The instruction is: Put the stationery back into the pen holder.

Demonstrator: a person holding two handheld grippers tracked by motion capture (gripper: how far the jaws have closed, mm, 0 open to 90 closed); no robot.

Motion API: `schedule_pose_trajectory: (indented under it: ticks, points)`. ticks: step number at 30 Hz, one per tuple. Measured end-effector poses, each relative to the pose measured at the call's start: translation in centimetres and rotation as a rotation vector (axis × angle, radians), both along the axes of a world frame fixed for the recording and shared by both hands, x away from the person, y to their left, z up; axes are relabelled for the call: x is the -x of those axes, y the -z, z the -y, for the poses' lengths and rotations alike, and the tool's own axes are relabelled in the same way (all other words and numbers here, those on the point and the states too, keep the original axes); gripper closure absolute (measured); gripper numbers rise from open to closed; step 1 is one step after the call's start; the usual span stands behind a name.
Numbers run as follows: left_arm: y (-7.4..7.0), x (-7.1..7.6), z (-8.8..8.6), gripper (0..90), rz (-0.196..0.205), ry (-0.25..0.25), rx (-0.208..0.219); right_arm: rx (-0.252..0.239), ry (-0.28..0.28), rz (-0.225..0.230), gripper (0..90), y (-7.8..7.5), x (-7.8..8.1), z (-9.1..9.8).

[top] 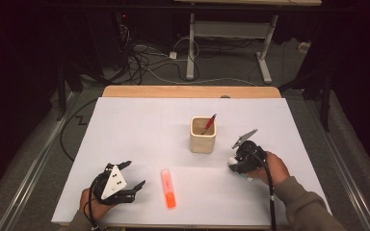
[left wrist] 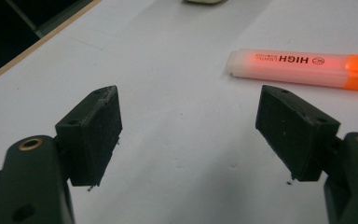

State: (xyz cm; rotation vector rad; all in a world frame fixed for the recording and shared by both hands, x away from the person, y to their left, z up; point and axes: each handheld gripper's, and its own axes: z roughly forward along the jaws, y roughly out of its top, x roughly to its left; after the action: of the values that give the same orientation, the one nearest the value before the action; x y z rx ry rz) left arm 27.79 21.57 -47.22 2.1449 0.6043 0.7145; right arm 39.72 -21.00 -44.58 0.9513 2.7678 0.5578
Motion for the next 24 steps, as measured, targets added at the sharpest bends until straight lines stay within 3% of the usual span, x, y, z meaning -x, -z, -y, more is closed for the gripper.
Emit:
schedule_pose_trajectory:
  ticks: [5,10,15,24]
  points:
    - [0.1,-0.1,0.1,22.3,-0.007,0.002,-0.007,0.063,-0.026,-0.046,64.3,-0.4,-1.0,-0.7]
    - [0.2,-0.1,0.2,22.3,-0.018,0.006,-0.009,0.107,-0.058,-0.042,65.2,-0.6,-1.0,-1.3]
    - [0.2,-0.1,0.1,22.3,-0.017,0.013,-0.003,0.05,-0.048,-0.025,65.4,-0.7,-0.8,-0.7]
    - [0.1,-0.1,0.1,22.3,-0.016,0.019,0.003,-0.1,-0.029,0.113,65.5,-1.8,1.1,0.3]
